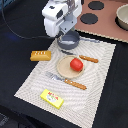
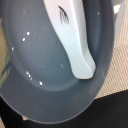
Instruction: Interact with the objects in diverse but meaningful ways.
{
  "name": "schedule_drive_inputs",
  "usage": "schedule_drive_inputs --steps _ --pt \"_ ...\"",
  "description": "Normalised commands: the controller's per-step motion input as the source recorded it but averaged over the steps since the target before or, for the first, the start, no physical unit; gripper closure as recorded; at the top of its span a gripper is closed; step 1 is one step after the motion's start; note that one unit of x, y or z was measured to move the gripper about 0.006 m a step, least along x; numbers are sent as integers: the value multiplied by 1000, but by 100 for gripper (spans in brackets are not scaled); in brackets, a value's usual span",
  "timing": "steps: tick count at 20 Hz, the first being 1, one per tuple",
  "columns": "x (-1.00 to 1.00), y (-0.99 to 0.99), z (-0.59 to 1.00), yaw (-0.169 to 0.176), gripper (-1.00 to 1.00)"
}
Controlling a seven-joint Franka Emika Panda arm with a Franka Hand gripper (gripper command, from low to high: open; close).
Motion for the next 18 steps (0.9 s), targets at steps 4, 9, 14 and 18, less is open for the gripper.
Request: schedule_drive_inputs --steps 4,9,14,18 --pt "469 -100 59 -54 -100" --pt "386 -92 2 -25 -100" --pt "160 -123 29 0 -100" --pt "0 -259 120 6 -100"
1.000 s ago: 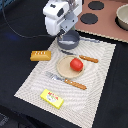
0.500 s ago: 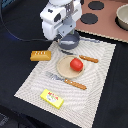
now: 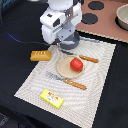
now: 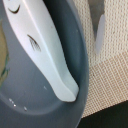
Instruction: Interact with the objects in diverse but meaningful ways.
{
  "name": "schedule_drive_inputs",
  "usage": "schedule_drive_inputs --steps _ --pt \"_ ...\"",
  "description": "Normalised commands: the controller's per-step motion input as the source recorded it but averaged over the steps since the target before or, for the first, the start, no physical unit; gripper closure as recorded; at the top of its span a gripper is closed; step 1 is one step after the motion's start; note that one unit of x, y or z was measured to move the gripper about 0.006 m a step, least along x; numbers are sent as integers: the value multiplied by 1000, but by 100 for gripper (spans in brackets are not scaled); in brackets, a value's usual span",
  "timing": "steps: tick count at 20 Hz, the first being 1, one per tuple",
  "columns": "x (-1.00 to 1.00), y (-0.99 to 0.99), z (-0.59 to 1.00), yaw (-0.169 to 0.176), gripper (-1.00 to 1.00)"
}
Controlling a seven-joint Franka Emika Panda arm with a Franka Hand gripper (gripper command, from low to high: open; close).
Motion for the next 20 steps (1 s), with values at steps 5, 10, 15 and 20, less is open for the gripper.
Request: schedule_drive_inputs --steps 5,10,15,20 --pt "2 -206 54 2 -100" --pt "2 -97 -9 11 -100" --pt "0 -13 -69 49 -100" --pt "0 -33 -35 36 -100"
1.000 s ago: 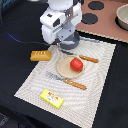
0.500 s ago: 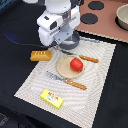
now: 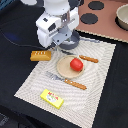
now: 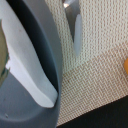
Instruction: Interact with the objects in diverse but meaningful ways.
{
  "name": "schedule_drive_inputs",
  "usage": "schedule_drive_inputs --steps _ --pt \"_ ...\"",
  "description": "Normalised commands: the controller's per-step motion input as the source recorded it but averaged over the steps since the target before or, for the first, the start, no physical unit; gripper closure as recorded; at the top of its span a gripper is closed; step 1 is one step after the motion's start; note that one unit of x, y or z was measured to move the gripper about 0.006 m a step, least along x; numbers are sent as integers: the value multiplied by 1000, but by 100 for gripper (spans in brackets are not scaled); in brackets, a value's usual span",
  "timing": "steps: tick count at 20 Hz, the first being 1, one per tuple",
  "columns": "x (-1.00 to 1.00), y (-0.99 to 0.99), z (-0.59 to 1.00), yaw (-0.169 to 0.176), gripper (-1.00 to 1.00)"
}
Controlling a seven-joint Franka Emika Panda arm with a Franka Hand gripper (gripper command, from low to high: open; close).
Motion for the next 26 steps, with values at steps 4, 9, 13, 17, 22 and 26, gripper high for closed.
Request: schedule_drive_inputs --steps 4,9,13,17,22,26 --pt "23 -141 0 15 -100" --pt "91 -125 0 1 -100" --pt "59 -56 -54 5 -100" --pt "21 0 -80 40 -100" --pt "22 0 -131 43 -100" --pt "28 0 -161 45 -100"
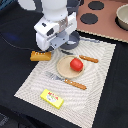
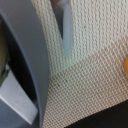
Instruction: Interact with the objects in diverse but meaningful ways.
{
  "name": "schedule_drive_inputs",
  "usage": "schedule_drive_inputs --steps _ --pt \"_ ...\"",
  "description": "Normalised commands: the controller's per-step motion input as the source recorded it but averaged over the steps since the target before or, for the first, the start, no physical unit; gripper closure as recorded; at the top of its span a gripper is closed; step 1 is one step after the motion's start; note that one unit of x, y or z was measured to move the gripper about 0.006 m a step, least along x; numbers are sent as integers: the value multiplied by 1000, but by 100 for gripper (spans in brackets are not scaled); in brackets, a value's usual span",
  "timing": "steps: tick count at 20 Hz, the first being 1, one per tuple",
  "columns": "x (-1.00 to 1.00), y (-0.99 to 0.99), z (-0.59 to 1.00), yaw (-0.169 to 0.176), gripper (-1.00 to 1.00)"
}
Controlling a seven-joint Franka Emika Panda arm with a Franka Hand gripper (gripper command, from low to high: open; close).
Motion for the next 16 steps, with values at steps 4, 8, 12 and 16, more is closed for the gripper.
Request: schedule_drive_inputs --steps 4,8,12,16 --pt "11 0 -166 43 -100" --pt "25 0 -132 41 -100" --pt "59 0 -43 37 -100" --pt "81 0 -1 25 100"
